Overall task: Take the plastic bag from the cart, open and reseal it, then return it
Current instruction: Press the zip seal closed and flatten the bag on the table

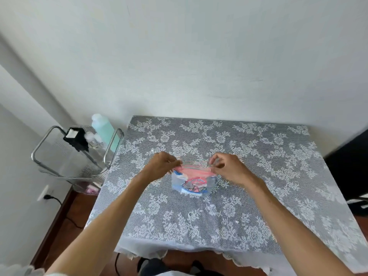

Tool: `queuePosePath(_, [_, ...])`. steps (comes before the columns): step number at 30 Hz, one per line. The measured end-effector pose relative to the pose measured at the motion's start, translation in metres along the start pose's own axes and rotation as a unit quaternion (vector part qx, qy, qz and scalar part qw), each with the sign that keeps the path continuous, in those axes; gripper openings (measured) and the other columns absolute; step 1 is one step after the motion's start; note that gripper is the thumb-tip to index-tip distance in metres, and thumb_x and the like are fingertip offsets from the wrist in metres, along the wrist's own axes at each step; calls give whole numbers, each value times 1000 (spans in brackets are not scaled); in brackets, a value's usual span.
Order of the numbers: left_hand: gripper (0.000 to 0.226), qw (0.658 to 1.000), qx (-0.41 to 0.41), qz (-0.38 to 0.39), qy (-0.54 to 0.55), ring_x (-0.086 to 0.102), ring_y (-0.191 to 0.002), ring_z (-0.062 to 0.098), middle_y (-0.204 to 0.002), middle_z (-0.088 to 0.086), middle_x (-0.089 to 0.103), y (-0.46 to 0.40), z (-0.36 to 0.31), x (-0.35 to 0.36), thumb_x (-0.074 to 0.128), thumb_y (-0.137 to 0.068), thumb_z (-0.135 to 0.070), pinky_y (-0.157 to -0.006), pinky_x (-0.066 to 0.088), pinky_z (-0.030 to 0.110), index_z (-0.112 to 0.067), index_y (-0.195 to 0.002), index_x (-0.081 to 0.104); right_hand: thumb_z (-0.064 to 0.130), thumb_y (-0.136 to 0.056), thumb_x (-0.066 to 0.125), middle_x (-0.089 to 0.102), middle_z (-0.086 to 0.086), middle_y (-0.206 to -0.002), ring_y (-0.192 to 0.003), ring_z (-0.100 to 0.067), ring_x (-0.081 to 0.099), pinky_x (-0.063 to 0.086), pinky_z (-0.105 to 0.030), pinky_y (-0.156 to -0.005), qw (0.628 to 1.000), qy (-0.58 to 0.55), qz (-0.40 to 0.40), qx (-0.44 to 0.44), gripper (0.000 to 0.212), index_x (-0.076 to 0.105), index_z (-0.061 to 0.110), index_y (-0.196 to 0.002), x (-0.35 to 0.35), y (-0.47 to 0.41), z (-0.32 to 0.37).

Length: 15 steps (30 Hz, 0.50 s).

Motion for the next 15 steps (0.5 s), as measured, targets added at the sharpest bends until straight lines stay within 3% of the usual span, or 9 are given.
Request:
queuePosePath(3, [5,999,-13,38,-26,70,-63,3,-79,-6,73,-1,3,6,70,-87,-25,-66,62,36,-22,-85,73,11,-87,71,66,7,-93,-74,-10,68,48,-13,-45,997,5,65,41,26,61,24,-106,10,0,0])
queuePosePath(7, [25,995,-18,87,-50,72,-75,8,-84,-10,72,0,-3,12,74,-83,-17,-81,59,35,-20,-108,68,12,-88,70,65,1,-96,-70,-15,61,51,-23,-54,991,75,96,53,23,69,13,-111,21,-2,3])
queuePosePath(10, [26,981,8,127,-145,66,-83,9,-100,3,74,-2,-11,18,72,-84,-12,-88,55,32,-15,-110,69,12,-89,69,64,6,-87,-73,-16,64,58,-27,-60,992,88,81,34,12,71,11,-101,21,-4,10])
queuePosePath(12, [20,977,25,115,-176,64,-83,9,-104,7,73,-3,-17,17,70,-86,-10,-85,56,31,-12,-105,70,12,-89,69,62,9,-85,-75,-12,65,56,-23,-58,994,93,63,17,7,69,17,-92,19,-4,15])
queuePosePath(15, [11,978,48,59,-196,62,-82,9,-102,7,73,-3,-28,10,67,-88,-9,-81,56,26,-10,-98,70,10,-89,69,66,4,-87,-76,-13,68,61,-29,-68,994,97,40,-6,16,63,25,-85,15,-4,20])
Point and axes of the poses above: each hand's wrist, its own y-axis away from the middle knuckle, its own x-axis out of the palm, z = x × y, the point moved 5 cm from there along -y, towards the middle knuckle
